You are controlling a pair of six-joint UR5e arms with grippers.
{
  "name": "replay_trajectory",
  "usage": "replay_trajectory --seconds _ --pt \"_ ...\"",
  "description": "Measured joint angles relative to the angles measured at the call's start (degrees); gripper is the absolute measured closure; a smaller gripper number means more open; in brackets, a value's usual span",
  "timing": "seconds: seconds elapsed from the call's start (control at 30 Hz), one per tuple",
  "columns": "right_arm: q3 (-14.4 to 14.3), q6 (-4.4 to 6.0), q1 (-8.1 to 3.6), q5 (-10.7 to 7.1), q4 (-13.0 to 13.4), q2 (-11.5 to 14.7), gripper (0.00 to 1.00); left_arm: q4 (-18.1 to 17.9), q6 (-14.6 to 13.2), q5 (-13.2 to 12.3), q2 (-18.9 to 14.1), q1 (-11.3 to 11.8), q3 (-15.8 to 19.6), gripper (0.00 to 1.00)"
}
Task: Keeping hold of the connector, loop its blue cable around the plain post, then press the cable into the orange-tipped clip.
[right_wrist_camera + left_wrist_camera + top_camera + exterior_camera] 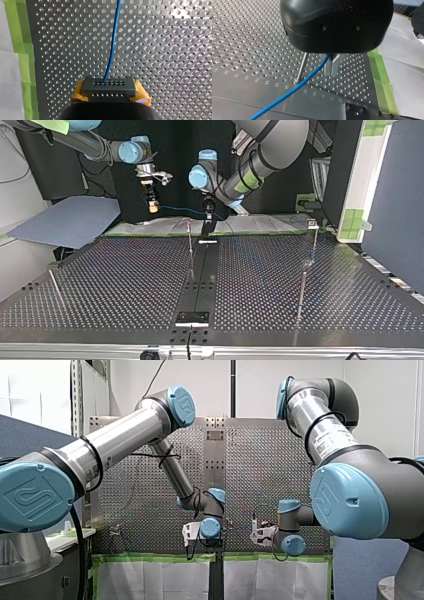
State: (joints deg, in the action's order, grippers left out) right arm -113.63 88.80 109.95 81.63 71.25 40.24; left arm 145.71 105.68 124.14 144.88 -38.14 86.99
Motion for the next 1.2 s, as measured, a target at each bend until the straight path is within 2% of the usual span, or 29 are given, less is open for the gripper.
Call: replay_trajectory --seconds 0.2,0.37,0.47,0.7,1.2 --pt "0.8 -0.56 -0.5 -0.19 0.8 -1.5 1.0 -0.2 -0.1 0.1 0.0 -0.1 0.0 1.0" --pt "2.5 -2.35 -1.25 -0.23 -0.6 -4.1 1.0 -1.2 -0.9 0.0 0.1 -0.2 0.0 1.0" --pt "3.4 -2.92 -1.73 -0.24 -1.8 -5.4 1.0 -2.4 -2.1 -0.2 0.1 -0.4 0.0 1.0" --pt "5.0 -3.15 -2.75 -0.5 -2.4 -6.0 1.0 -4.6 -4.2 -1.9 0.3 -1.0 0.0 1.0" --pt "7.7 -3.31 -4.37 -2.5 -3.3 -6.1 1.0 -5.5 -4.4 -3.0 1.8 -0.2 -1.6 1.0"
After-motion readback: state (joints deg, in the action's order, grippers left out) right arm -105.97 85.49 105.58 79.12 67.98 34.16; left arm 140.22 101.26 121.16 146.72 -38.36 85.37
